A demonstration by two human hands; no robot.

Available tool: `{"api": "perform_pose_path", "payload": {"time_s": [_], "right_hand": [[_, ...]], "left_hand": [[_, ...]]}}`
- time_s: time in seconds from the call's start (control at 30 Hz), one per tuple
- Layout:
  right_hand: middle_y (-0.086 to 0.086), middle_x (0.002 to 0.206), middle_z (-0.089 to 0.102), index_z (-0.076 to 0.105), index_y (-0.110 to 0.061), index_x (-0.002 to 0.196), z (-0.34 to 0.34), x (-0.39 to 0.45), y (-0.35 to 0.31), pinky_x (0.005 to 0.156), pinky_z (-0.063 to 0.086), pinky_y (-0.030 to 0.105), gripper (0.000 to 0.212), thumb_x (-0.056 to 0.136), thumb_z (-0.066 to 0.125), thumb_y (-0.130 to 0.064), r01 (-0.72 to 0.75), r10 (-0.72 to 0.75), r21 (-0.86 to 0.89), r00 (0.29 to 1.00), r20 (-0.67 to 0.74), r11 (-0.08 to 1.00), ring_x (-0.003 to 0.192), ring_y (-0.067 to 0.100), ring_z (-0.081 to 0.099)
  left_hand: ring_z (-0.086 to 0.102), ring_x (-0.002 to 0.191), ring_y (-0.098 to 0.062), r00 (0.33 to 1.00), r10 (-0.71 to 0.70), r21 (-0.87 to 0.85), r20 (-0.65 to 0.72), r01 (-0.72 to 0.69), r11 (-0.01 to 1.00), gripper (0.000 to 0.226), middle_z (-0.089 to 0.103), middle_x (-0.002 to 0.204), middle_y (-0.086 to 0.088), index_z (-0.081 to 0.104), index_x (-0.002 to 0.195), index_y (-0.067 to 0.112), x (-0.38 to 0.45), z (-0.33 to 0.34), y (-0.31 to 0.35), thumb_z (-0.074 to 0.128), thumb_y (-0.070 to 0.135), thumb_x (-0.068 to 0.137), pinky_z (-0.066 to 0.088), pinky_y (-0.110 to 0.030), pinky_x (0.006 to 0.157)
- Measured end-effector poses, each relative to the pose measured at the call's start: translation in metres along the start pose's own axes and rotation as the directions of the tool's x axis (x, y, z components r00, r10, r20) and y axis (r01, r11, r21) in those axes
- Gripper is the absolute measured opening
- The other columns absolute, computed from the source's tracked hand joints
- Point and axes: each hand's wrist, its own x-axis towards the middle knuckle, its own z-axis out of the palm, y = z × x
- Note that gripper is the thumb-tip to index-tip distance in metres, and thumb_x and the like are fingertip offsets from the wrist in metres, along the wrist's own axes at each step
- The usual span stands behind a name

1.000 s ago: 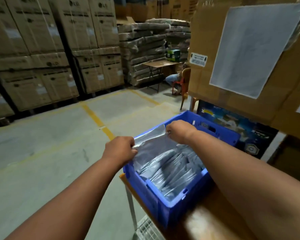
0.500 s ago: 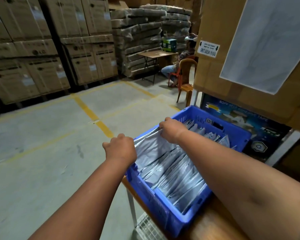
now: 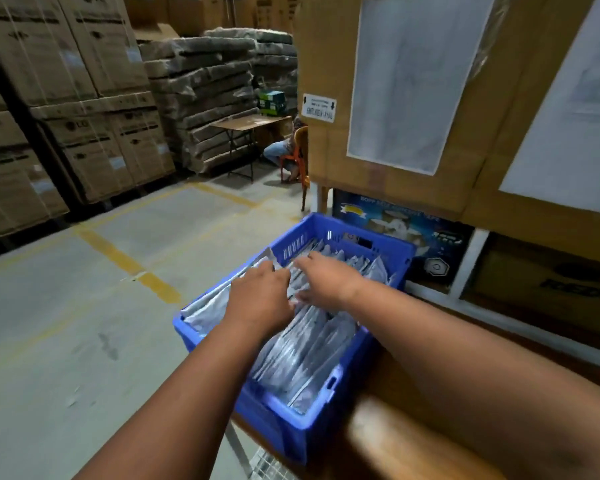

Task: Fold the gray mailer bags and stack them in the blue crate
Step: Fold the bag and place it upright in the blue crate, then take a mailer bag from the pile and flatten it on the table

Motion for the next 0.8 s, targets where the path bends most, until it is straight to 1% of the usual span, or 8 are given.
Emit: {"api": "perform_pose_path", "payload": {"time_s": [0.1,0.2,0.33,0.47,0.53,0.63,0.7,0.8], "right_hand": [[0.004,0.136,0.057,0.055,-0.028,0.134,-0.025,-0.056,0.028,0.099,0.052,0.046,0.048,0.094,0.074,-0.047,-0.038,0.038,0.013,0.999,-0.027,0.999,0.124,0.029,0.061],[0.003,0.124,0.059,0.060,-0.028,0.123,-0.044,-0.117,0.069,0.096,0.052,0.044,0.038,0.092,0.074,-0.044,-0.128,0.129,0.016,0.991,-0.028,0.992,0.114,0.027,0.062],[0.001,0.119,0.060,0.062,-0.028,0.119,-0.061,-0.208,0.128,0.094,0.056,0.046,0.030,0.093,0.069,-0.040,-0.301,0.303,0.050,0.951,-0.052,0.952,0.109,0.026,0.063],[0.003,0.123,0.058,0.061,-0.027,0.128,-0.051,-0.314,0.181,0.096,0.057,0.048,0.035,0.095,0.066,-0.038,-0.461,0.471,0.109,0.877,-0.100,0.881,0.111,0.027,0.062],[0.005,0.129,0.057,0.059,-0.025,0.134,-0.038,-0.368,0.205,0.099,0.056,0.051,0.041,0.097,0.063,-0.041,-0.529,0.539,0.119,0.839,-0.075,0.840,0.117,0.030,0.061],[0.009,0.132,0.054,0.058,-0.024,0.135,-0.014,-0.445,0.236,0.098,0.055,0.051,0.043,0.099,0.059,-0.048,-0.610,0.615,0.128,0.789,-0.003,0.782,0.117,0.035,0.061],[0.009,0.131,0.053,0.059,-0.025,0.133,0.005,-0.492,0.253,0.096,0.055,0.050,0.043,0.099,0.059,-0.050,-0.654,0.657,0.129,0.754,0.023,0.745,0.117,0.036,0.060],[0.010,0.134,0.053,0.059,-0.025,0.135,0.033,-0.552,0.274,0.101,0.054,0.049,0.047,0.098,0.060,-0.053,-0.722,0.721,0.121,0.691,0.058,0.682,0.122,0.036,0.059]], "left_hand": [[0.064,0.111,-0.032,0.989,0.140,-0.022,0.041,-0.139,0.990,0.036,0.062,0.117,-0.004,0.065,0.116,0.028,0.001,-0.004,0.058,0.066,0.048,0.087,0.056,-0.046,0.089],[0.065,0.108,-0.033,0.951,0.306,-0.057,0.052,-0.303,0.951,0.031,0.064,0.115,-0.006,0.068,0.111,0.025,0.001,-0.006,0.126,0.069,0.043,0.085,0.057,-0.047,0.088],[0.062,0.110,-0.028,0.874,0.478,-0.089,0.082,-0.472,0.877,0.038,0.059,0.119,-0.003,0.067,0.121,0.027,-0.010,-0.005,0.223,0.075,0.043,0.088,0.055,-0.044,0.090],[0.063,0.113,-0.027,0.753,0.648,-0.146,0.116,-0.633,0.761,0.040,0.057,0.124,-0.002,0.066,0.129,0.031,-0.044,0.002,0.322,0.074,0.040,0.091,0.058,-0.049,0.092],[0.063,0.113,-0.025,0.683,0.710,-0.155,0.168,-0.694,0.704,0.039,0.058,0.123,0.000,0.066,0.130,0.033,-0.068,0.010,0.369,0.073,0.041,0.092,0.057,-0.049,0.095],[0.063,0.116,-0.027,0.600,0.759,-0.177,0.255,-0.742,0.646,0.047,0.058,0.123,0.000,0.064,0.130,0.036,-0.108,0.030,0.430,0.070,0.051,0.086,0.056,-0.048,0.095],[0.062,0.120,-0.029,0.537,0.784,-0.198,0.310,-0.770,0.606,0.051,0.059,0.127,-0.002,0.063,0.132,0.035,-0.132,0.050,0.465,0.072,0.052,0.085,0.056,-0.049,0.098],[0.063,0.114,-0.027,0.459,0.815,-0.254,0.353,-0.792,0.556,0.047,0.059,0.121,0.002,0.062,0.127,0.035,-0.165,0.076,0.508,0.073,0.052,0.085,0.057,-0.047,0.094]]}}
